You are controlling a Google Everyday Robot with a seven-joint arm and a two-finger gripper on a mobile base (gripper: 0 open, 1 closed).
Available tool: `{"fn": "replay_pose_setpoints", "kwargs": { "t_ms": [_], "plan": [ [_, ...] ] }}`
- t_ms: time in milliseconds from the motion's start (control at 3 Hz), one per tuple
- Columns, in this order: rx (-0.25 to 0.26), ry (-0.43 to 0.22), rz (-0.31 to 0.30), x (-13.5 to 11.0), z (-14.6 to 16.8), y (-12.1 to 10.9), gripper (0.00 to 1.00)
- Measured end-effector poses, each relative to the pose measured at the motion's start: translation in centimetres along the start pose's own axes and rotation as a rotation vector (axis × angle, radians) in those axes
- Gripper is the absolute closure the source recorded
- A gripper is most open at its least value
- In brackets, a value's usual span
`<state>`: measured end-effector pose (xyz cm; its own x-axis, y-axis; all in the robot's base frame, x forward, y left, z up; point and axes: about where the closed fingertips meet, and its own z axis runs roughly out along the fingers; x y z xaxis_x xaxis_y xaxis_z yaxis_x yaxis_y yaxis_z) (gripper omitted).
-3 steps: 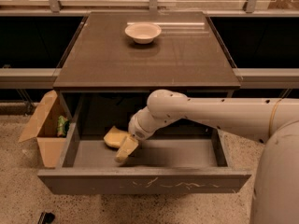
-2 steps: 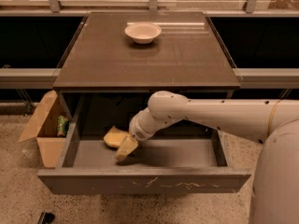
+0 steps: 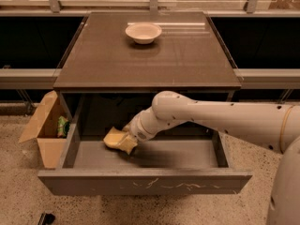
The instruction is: Pick sponge from top drawer and place on counter
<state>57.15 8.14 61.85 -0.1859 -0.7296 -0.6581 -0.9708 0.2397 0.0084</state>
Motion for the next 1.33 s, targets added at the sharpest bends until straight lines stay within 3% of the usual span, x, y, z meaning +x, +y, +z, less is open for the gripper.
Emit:
{"fn": "replay_pose_setpoints", "kwargs": {
  "t_ms": [333, 667, 1000, 1333],
  "plan": [
    [-0.035, -0.087, -0.025, -1.3, -2.1, 0.6, 0.94],
    [-0.036, -0.159, -0.06, -1.9, -5.1, 0.5, 1.0],
    [0.02, -0.252, -0.119, -3.1, -12.6, -0.5, 1.0],
    [0.069, -0.284, -0.145, -3.3, -17.8, -1.2, 1.0]
  ]
}}
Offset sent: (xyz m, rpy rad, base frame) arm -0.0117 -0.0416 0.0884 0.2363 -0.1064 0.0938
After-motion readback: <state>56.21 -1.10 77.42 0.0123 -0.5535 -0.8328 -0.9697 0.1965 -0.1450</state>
